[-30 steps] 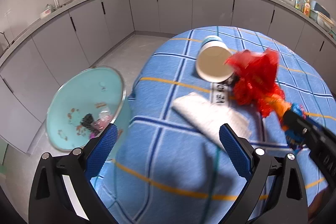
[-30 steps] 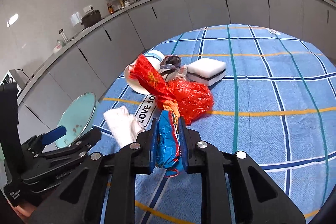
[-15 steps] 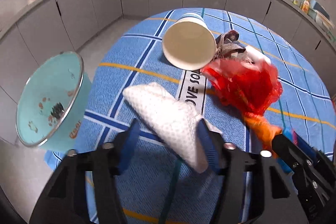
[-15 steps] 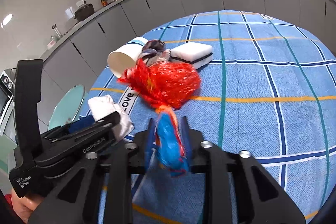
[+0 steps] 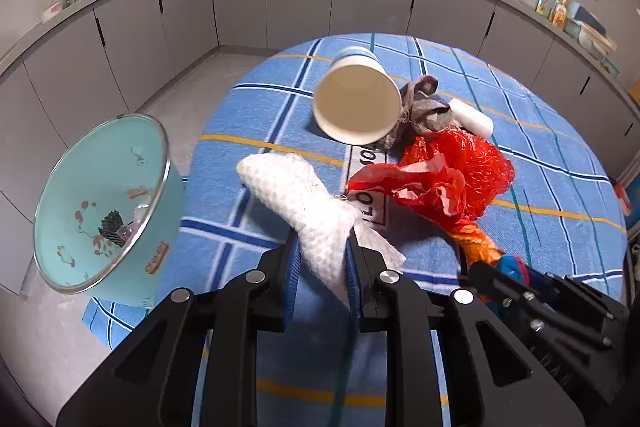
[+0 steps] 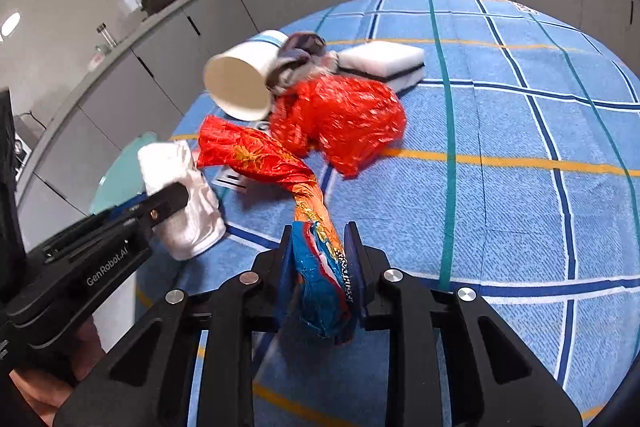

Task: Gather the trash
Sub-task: 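Grasp the white foam sheet with the left tool while the right tool grasps the red-orange wrapper, then carry both items over the teal bucket and open both tools to drop them, then move both tools back over the table toward the paper cup and red bag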

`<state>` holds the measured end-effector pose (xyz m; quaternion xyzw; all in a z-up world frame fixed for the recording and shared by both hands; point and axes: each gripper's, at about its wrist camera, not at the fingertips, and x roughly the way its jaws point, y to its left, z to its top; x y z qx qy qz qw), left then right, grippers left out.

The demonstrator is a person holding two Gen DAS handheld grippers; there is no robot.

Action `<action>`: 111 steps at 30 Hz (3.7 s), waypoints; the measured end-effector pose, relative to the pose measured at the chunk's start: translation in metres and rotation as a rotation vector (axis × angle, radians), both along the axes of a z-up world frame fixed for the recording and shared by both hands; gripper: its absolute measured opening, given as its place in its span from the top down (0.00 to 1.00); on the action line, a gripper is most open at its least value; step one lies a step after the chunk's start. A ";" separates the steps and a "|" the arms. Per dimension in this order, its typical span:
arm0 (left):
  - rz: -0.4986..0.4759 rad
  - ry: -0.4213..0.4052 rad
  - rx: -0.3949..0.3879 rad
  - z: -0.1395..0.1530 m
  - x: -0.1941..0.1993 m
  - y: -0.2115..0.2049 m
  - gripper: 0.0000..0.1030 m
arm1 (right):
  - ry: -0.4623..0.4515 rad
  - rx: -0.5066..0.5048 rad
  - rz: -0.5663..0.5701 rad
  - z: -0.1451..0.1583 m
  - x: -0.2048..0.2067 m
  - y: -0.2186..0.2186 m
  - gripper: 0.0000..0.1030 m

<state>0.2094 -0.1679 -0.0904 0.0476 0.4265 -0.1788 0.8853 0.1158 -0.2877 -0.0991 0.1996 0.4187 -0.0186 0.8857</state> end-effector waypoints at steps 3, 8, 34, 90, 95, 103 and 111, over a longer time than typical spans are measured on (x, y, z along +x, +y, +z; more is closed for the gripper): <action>-0.005 -0.013 -0.017 0.005 -0.004 0.013 0.80 | -0.033 -0.001 -0.003 0.011 -0.007 0.003 0.75; 0.004 -0.053 -0.040 0.019 -0.013 0.034 0.80 | -0.081 0.036 -0.010 0.028 -0.012 0.008 0.75; 0.228 -0.143 0.055 0.048 0.020 0.176 0.80 | -0.114 0.080 0.188 0.057 0.072 0.148 0.75; 0.278 -0.080 0.129 0.021 0.049 0.182 0.35 | -0.097 0.086 0.112 0.040 0.087 0.131 0.54; 0.274 -0.097 0.143 0.026 0.039 0.165 0.25 | -0.107 0.086 0.085 0.043 0.073 0.115 0.51; 0.256 -0.120 0.146 0.034 0.024 0.143 0.12 | -0.129 0.088 0.040 0.049 0.055 0.091 0.47; 0.247 -0.119 0.145 0.036 0.014 0.124 0.06 | -0.147 0.071 -0.011 0.052 0.035 0.064 0.43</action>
